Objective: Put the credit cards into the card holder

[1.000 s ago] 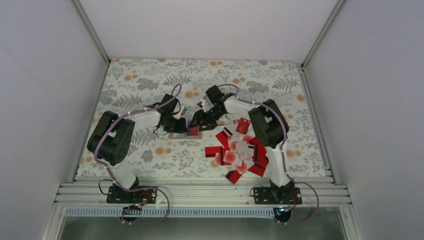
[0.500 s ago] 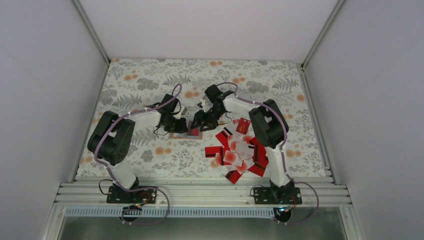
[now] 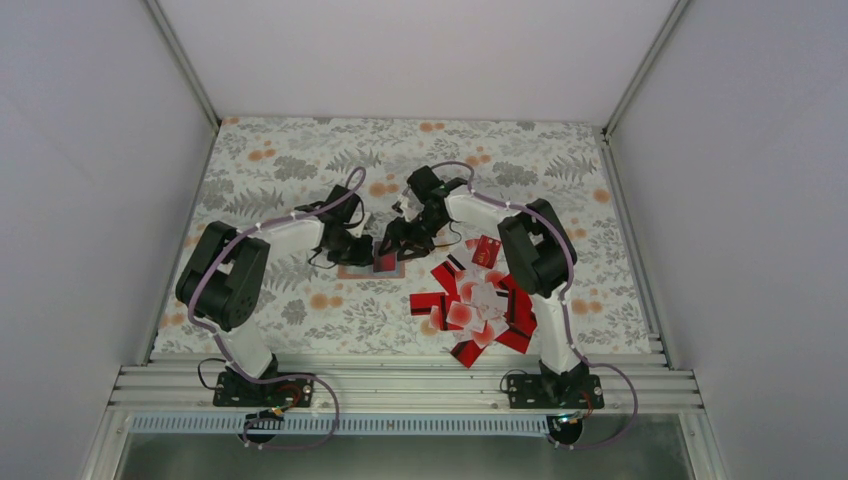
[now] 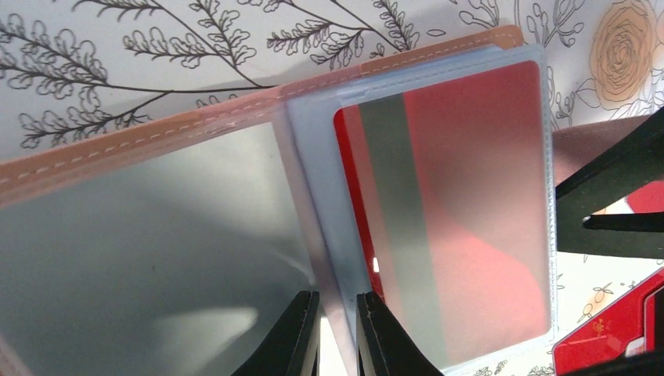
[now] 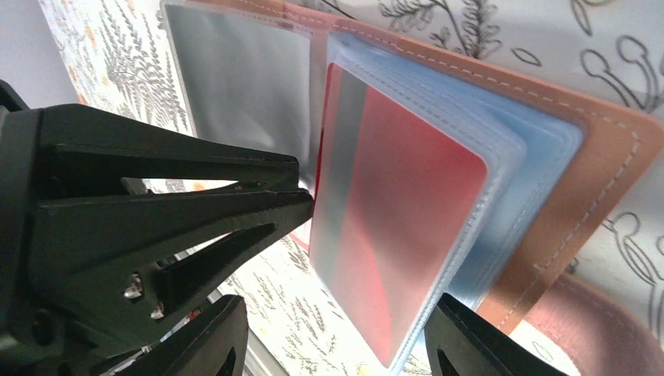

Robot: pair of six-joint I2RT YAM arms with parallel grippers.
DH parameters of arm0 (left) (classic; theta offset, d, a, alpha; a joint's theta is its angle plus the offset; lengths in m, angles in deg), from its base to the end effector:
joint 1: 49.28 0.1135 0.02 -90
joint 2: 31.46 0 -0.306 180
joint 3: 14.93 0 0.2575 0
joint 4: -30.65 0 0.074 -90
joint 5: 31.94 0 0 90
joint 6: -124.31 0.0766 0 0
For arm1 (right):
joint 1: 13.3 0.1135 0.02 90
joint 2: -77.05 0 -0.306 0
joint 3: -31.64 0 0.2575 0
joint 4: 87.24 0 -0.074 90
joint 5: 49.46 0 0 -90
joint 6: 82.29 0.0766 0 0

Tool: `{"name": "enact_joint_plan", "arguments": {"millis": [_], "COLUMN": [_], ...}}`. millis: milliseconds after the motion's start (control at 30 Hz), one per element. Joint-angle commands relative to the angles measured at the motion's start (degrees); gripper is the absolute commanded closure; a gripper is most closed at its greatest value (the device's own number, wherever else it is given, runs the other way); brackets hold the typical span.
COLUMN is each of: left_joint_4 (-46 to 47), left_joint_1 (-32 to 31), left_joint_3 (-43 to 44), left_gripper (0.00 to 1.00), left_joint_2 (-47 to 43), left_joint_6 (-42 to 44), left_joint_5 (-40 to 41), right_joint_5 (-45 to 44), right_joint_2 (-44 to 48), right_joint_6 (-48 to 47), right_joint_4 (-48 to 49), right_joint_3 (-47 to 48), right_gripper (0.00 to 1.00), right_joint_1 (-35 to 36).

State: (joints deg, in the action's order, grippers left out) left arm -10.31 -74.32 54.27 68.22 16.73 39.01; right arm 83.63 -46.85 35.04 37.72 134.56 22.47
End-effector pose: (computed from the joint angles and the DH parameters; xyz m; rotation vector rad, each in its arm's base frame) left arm 0.2974 -0.1665 0.1457 0.2676 2.8848 -0.6247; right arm 0.3447 0.3128 0.1492 0.3337 -2.7211 -1.0970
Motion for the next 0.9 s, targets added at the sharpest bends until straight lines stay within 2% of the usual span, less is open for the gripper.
{"name": "enact_joint_plan", "arguments": {"millis": [0, 400, 867], "left_joint_4": [-4.0, -9.4, -11.1], "left_joint_1": [-0.4, 1.9, 6.3], "left_joint_3": [2.6, 5.0, 0.8], "left_gripper": [0.86, 0.86, 0.86], "left_joint_2": [-1.7, -8.0, -15.4], "left_joint_6": [0.1, -0.3, -0.8], "left_joint_5": [2.8, 5.4, 5.5], "right_joint_5": [1.5, 3.7, 12.2], "right_joint_2": [0.7, 0.1, -4.2], "right_joint_6": [-0.7, -1.2, -0.9], "right_joint_4": [-0.7, -0.5, 2.4], "right_joint_3": [2.7, 4.4, 9.3], "right_gripper": [0.42, 0.42, 0.39], "right_joint_1": [1.1, 1.5, 3.9]}}
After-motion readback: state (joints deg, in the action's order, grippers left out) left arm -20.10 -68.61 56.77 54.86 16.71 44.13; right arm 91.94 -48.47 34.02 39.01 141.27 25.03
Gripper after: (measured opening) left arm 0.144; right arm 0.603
